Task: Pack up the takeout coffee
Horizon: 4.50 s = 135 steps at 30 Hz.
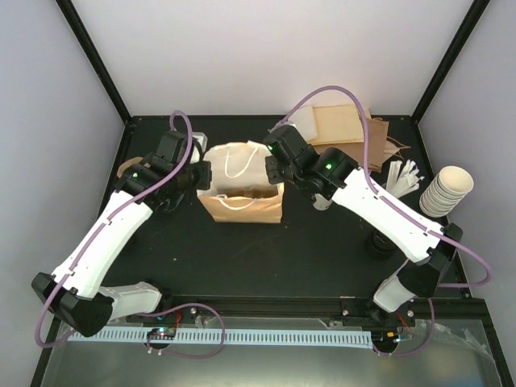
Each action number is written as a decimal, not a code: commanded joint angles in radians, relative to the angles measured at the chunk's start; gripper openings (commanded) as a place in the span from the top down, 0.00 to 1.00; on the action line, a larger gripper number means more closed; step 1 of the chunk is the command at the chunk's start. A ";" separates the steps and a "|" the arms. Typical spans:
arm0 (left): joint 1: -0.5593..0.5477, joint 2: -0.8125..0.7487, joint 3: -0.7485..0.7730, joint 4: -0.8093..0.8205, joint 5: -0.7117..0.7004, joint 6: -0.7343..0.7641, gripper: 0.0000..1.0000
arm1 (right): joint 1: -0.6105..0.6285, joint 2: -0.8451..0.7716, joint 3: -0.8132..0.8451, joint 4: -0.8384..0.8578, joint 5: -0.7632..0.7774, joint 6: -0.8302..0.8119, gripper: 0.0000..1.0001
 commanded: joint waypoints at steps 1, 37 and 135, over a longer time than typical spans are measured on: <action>0.007 -0.082 -0.065 0.300 -0.117 0.032 0.98 | 0.002 -0.027 -0.083 0.329 0.162 -0.147 0.99; -0.030 -0.611 -0.763 0.559 0.173 -0.213 0.50 | 0.182 -0.399 -0.813 0.775 0.166 -0.211 0.67; 0.536 0.439 0.197 0.169 0.157 0.188 0.04 | -0.064 -0.561 -0.780 0.232 -0.307 -0.215 0.00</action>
